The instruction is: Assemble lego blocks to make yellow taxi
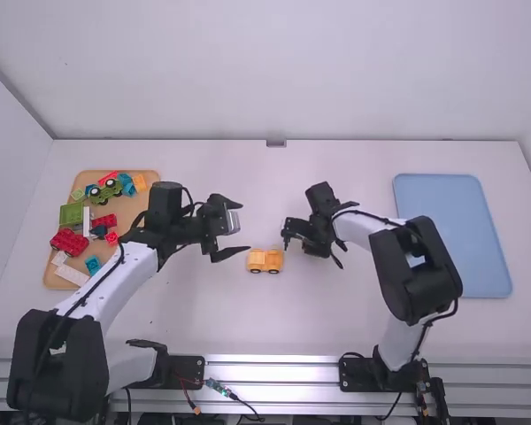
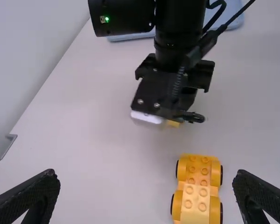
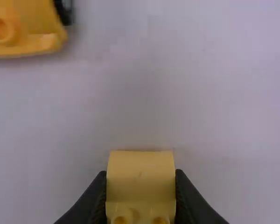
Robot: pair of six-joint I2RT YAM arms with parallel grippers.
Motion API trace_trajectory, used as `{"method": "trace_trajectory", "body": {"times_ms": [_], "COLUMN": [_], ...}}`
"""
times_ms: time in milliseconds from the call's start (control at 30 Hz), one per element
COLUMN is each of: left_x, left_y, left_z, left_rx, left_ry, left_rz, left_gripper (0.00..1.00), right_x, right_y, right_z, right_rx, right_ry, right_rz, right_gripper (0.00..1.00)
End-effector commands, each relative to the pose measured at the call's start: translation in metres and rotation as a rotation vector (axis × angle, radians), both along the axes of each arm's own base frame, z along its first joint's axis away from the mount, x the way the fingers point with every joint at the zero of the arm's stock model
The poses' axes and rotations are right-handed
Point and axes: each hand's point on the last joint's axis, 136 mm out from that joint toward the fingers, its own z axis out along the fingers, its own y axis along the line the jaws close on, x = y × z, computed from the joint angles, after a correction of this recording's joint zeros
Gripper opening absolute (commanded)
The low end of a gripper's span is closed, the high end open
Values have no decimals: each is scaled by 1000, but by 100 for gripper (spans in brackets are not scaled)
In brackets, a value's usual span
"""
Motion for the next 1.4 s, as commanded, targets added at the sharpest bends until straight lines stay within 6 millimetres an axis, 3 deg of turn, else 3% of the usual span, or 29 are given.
{"method": "trace_trajectory", "body": {"times_ms": [0, 133, 233, 400, 500, 533, 667, 833, 900, 1000, 1067, 1167, 1200, 1267, 1367], "left_x": [-3, -3, -3, -3, -2, 0, 6, 14, 15, 15, 16, 18, 18, 19, 19], "left_y": [-1, -1, -1, -1, -1, -1, -2, -3, -3, -3, -3, -4, -4, -4, -4], "left_z": [-4, -4, -3, -3, -2, 0, 7, 17, 19, 20, 20, 24, 24, 25, 25], "left_rx": [-12, -11, -12, -14, -17, -28, -63, -104, -112, -121, -120, -125, -125, -126, -126], "left_ry": [19, 17, 16, 16, 14, 23, 32, 32, 40, 47, 42, 20, 18, 11, 12], "left_rz": [-12, -11, -13, -12, -10, 3, 34, 63, 71, 75, 76, 73, 73, 73, 73], "left_gripper": [99, 99, 99, 99, 99, 99, 99, 99, 99, 99, 99, 99, 99, 99, 99], "right_x": [20, 27, 42, 77, 96, 102, 130, 187, 190, 158, 124, 86, 84, 62, 38], "right_y": [1, 9, 25, 22, 5, -11, -46, -46, -51, -85, -101, -97, -97, -83, -80], "right_z": [15, 43, 69, 85, 84, 80, 85, 138, 146, 133, 119, 107, 106, 103, 97], "right_rx": [7, 47, 165, 359, 478, 507, 668, 1005, 1000, 795, 667, 522, 515, 422, 320], "right_ry": [18, 92, 153, 208, 256, 256, 207, 135, 121, 90, 85, 141, 146, 242, 211], "right_rz": [-213, -378, -613, -1093, -1477, -1668, -1978, -1929, -1937, -2269, -2519, -2691, -2697, -2741, -2817], "right_gripper": [1, 0, 0, 0, 0, 0, 0, 0, 0, 0, 0, 0, 0, 0, 0]}}
